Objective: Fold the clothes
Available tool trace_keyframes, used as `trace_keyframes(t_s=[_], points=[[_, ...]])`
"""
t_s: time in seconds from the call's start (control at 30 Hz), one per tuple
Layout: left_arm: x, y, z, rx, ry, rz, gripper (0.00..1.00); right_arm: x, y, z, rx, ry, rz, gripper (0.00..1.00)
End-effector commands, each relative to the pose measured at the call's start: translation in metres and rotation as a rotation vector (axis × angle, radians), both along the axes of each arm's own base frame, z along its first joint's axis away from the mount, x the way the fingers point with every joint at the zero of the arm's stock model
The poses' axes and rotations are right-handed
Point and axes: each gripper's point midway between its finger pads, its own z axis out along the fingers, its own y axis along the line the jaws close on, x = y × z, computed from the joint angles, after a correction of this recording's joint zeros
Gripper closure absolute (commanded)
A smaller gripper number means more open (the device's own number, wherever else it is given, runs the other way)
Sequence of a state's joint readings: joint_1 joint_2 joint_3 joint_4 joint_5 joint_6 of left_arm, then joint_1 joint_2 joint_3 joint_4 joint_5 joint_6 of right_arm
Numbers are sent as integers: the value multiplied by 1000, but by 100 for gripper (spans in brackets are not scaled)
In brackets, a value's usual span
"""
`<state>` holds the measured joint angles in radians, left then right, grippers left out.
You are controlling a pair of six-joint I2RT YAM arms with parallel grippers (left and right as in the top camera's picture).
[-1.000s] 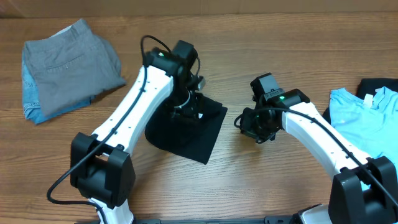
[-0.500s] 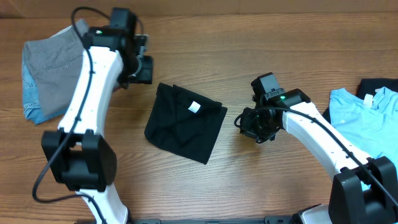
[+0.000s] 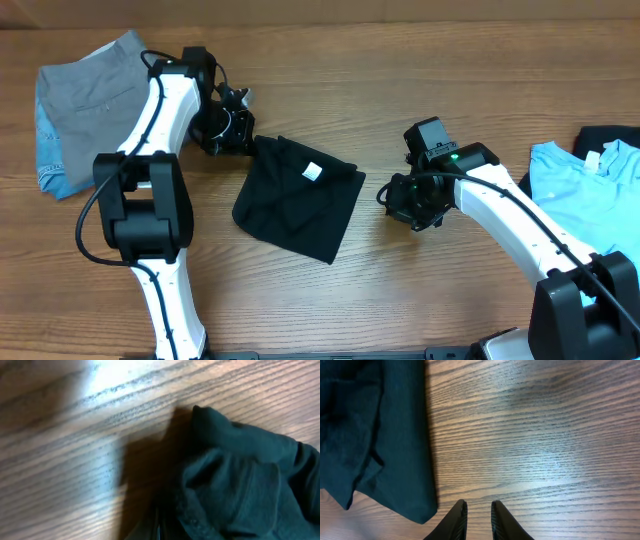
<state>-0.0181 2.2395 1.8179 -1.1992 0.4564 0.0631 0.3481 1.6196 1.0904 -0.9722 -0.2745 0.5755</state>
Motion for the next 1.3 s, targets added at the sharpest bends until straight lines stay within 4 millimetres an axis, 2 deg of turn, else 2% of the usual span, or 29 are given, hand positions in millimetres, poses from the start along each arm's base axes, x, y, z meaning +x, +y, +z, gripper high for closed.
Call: trace_keyframes(t_s=[0.0, 0.13, 0.23, 0.3, 0.37, 0.5, 0.63, 0.7, 0.73, 0.8, 0.93, 1.07, 1.27], points=[[2, 2, -8, 10, -2, -10, 96, 6, 3, 11, 19, -34, 7, 80], [2, 19, -12, 83, 7, 15, 94, 5, 2, 11, 16, -28, 7, 80], [2, 27, -12, 85, 13, 35, 86, 4, 2, 11, 15, -25, 7, 80], [2, 31, -12, 83, 15, 44, 76, 4, 2, 11, 15, -25, 7, 80], [8, 25, -11, 47, -10, 46, 67, 5, 2, 11, 16, -29, 7, 80], [20, -3, -5, -36, -80, -5, 66, 5, 3, 11, 17, -31, 7, 80], [21, -27, -6, -32, -116, -79, 68, 4, 2, 11, 16, -27, 7, 80], [19, -34, -7, -22, -120, -110, 77, 3, 2, 11, 14, -20, 7, 80], [16, -39, -7, -20, -116, -124, 87, 1, 1, 11, 11, -14, 7, 80], [10, -43, -7, -26, -95, -132, 94, 0, 1, 10, 10, -9, 7, 80], [-10, -46, -1, -71, -28, -166, 96, 0, 1, 10, 8, -6, 7, 81], [-32, -48, 16, -135, 18, -229, 96, 1, 1, 10, 9, -11, 7, 81], [-65, -78, 68, -334, 1, -359, 93, 4, -1, 10, -5, -27, 4, 81]])
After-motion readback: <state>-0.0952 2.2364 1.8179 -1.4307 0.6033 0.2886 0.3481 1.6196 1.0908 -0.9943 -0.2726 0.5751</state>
